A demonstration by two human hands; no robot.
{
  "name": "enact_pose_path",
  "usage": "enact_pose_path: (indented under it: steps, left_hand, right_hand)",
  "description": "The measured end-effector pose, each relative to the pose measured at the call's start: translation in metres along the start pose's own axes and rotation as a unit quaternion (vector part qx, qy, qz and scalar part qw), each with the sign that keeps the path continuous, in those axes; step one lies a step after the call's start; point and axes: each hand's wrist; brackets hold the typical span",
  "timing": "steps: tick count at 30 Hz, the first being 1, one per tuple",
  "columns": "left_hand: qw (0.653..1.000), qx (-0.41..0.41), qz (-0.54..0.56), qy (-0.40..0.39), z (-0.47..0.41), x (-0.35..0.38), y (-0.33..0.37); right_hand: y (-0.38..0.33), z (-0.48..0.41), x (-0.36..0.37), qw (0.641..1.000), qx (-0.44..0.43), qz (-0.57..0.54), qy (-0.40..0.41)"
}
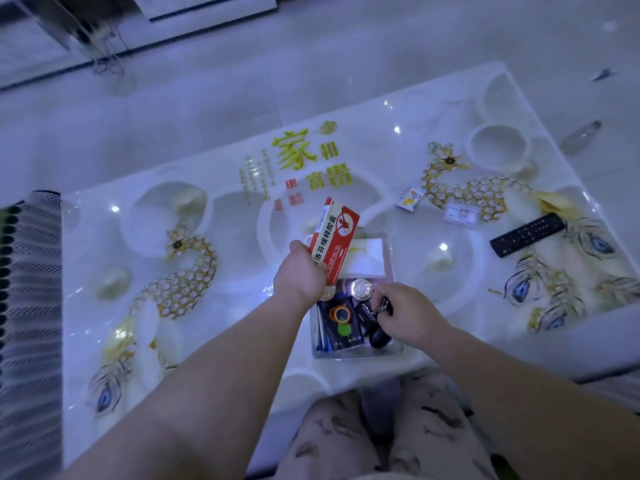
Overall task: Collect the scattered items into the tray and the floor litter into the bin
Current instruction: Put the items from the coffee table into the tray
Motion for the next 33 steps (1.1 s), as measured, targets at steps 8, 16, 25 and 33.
enact_pose_path:
  steps: [8,16,25,33]
  left_hand:
    - [1.0,-0.004,0.001,-0.013,-0.001,0.005,-0.02]
    - [0.999,-0.016,-0.02,-0.039,0.001,0.015,-0.029]
    - [0.99,-0.048,-0.098,-0.09,0.012,0.023,-0.043]
    - [0.978,-0.038,-0.16,-0.13,0.012,0.052,-0.046]
  right_hand:
    - [0.012,0.0,0.026,0.994,0.029,0.065,-0.081]
    - [0.023,0.004,0.037,0.985,0.044,0.074,-0.15]
    - [0.028,0.005,0.025,0.99,0.108,0.056,-0.078]
    - [0.035,0.004,0.014,0.981,0.161,0.093,-0.059]
Point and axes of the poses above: each hand's wrist, its own z-axis away from the middle knuckle, its own x-axis out of the palm, y = z × x, and after that the axes turned 12 degrees about -x, right-handed
